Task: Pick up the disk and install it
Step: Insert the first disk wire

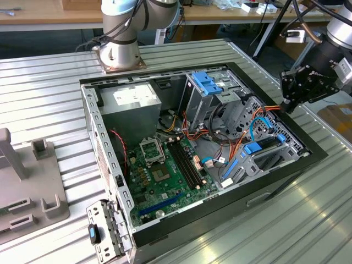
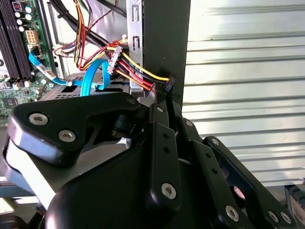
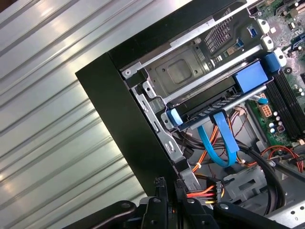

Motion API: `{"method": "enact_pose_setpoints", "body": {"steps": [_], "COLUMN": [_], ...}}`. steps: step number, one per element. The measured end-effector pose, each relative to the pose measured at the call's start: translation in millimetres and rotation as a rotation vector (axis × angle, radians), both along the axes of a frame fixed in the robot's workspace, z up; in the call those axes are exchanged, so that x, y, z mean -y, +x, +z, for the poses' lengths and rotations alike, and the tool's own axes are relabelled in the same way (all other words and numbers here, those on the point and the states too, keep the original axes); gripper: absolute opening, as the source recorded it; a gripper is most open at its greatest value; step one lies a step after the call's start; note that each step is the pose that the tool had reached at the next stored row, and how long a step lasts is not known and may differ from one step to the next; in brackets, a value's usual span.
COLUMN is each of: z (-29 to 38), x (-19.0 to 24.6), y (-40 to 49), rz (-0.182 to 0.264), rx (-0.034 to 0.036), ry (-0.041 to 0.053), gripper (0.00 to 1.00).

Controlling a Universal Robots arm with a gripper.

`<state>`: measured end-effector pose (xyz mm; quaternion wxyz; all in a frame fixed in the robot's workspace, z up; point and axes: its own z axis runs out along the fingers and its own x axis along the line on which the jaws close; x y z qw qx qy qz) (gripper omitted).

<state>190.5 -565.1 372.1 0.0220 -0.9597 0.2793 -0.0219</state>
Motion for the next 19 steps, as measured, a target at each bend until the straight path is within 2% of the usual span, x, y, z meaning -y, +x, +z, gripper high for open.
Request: {"method": "enact_pose_setpoints", "body": {"steps": [11,15,17,19], "z": [2.9,3.0,3.0,3.0], "x": [0.0,0.5,0.5,0.5], "y": [0.0,-5.9,-6.6,-6.6], "rz": [0.000,-0.004,-0.020,-0.073], "rx": [0.0001,0.0000,0.0001,0.0001], "ry": [-0.0002,0.0004,0.0003,0.0003], "gripper": [0.17,0.17,0.17,0.17]}}
